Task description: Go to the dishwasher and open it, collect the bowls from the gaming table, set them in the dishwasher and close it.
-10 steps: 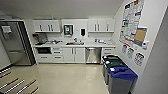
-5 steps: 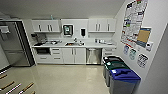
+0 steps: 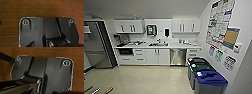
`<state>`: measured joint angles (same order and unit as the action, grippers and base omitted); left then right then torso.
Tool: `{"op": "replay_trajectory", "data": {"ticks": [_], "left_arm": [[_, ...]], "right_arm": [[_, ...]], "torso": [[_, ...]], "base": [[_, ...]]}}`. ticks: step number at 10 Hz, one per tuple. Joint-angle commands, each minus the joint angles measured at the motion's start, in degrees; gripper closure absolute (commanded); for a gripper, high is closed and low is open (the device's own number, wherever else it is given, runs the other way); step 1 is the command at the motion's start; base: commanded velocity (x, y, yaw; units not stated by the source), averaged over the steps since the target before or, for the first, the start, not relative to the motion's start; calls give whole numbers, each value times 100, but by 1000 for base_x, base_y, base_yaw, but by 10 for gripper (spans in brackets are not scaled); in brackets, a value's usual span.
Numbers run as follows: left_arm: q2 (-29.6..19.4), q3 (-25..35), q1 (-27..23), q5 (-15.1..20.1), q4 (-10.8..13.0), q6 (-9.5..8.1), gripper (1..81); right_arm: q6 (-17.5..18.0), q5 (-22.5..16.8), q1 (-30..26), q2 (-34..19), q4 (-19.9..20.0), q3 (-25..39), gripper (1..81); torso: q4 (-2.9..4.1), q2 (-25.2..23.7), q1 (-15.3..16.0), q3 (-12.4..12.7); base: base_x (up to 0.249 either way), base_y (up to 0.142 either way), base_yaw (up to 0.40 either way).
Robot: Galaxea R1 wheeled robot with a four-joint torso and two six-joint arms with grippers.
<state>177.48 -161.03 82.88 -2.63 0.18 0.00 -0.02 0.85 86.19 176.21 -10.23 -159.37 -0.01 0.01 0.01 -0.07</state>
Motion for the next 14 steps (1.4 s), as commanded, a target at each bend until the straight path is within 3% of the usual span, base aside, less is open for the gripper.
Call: {"op": "replay_trajectory", "data": {"ticks": [1, 6, 14], "left_arm": [[24, -8, -338, 263, -9, 26, 10], [24, -8, -338, 263, -1, 26, 10], [24, -8, -338, 263, -9, 26, 10]], "right_arm": [[-24, -287, -317, 13, -58, 21, 10], [-24, -287, -308, 4, -58, 12, 10], [-15, -287, -308, 4, -49, 3, 10]], "torso": [[0, -1, 0, 0], [0, -1, 0, 0], [0, -1, 0, 0]], "base": [[144, 0, 0], [144, 0, 0], [144, 71, 0]]}}
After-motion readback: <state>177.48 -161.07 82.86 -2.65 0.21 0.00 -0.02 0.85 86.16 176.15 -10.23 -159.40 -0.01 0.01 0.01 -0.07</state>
